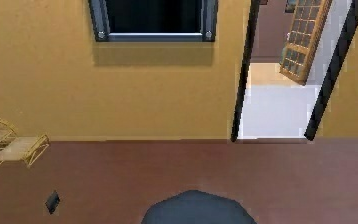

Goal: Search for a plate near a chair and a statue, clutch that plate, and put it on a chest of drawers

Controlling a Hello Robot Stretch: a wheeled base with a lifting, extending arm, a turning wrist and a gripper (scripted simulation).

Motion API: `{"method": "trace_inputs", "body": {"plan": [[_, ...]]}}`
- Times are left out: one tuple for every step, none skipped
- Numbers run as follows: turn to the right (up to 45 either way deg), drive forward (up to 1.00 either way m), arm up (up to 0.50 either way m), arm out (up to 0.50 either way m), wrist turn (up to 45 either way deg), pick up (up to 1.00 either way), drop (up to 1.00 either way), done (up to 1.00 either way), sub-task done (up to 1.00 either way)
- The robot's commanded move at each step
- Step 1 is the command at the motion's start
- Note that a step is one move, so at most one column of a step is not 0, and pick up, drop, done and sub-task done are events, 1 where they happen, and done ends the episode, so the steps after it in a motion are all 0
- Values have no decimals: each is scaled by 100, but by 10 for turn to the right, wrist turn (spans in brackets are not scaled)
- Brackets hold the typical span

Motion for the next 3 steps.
{"method": "trace_inputs", "body": {"plan": [[0, 30, 0, 0, 0, 0, 0, 0, 0], [360, 0, 0, 0, 0, 0, 0, 0, 0], [0, 100, 0, 0, 0, 0, 0, 0, 0]]}}
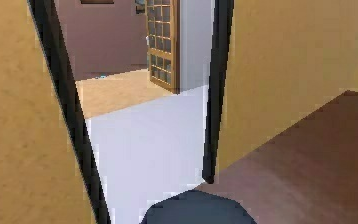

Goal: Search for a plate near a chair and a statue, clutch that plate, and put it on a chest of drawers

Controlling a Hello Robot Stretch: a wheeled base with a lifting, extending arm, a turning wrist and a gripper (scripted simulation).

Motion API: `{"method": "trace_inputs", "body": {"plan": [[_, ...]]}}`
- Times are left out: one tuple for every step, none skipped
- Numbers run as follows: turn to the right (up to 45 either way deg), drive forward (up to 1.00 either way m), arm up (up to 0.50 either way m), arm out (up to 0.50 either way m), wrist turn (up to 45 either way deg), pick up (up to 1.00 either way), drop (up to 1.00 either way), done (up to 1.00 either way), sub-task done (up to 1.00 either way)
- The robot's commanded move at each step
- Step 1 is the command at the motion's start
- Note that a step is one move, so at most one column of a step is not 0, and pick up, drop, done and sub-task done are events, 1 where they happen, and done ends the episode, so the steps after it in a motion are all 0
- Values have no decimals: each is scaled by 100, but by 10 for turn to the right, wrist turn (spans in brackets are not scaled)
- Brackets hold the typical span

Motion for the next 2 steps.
{"method": "trace_inputs", "body": {"plan": [[0, 100, 0, 0, 0, 0, 0, 0, 0], [210, 0, 0, 0, 0, 0, 0, 0, 0]]}}
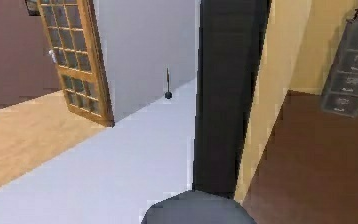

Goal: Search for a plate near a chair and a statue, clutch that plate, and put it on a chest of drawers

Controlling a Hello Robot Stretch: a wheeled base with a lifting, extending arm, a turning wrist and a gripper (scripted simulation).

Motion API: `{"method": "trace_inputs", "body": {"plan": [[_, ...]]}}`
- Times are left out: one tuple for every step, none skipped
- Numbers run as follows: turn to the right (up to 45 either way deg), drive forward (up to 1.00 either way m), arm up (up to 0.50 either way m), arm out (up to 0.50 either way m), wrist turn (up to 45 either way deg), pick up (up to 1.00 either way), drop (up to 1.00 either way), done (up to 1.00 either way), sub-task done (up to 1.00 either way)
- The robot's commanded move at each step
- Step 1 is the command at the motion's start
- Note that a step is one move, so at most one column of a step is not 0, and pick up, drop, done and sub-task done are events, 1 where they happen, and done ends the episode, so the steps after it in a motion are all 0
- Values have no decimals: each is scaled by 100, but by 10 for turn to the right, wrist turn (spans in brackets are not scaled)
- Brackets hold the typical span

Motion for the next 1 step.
{"method": "trace_inputs", "body": {"plan": [[30, 0, 0, 0, 0, 0, 0, 0, 0]]}}
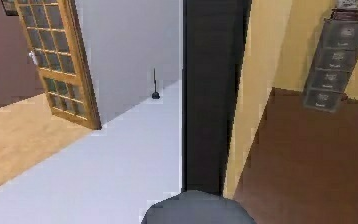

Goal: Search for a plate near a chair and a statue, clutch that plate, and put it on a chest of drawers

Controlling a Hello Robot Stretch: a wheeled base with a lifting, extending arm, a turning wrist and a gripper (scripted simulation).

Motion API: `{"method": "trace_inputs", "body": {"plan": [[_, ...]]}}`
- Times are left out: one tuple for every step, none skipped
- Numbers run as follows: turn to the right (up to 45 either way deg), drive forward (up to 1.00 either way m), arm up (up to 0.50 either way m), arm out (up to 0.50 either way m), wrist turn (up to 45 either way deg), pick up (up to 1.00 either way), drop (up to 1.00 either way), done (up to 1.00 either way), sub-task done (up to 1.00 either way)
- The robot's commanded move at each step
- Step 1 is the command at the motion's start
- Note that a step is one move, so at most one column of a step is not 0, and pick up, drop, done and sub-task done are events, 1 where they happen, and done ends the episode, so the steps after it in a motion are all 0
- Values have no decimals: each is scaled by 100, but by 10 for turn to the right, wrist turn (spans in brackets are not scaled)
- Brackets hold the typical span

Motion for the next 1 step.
{"method": "trace_inputs", "body": {"plan": [[0, 5, 0, 0, 0, 0, 0, 0, 0]]}}
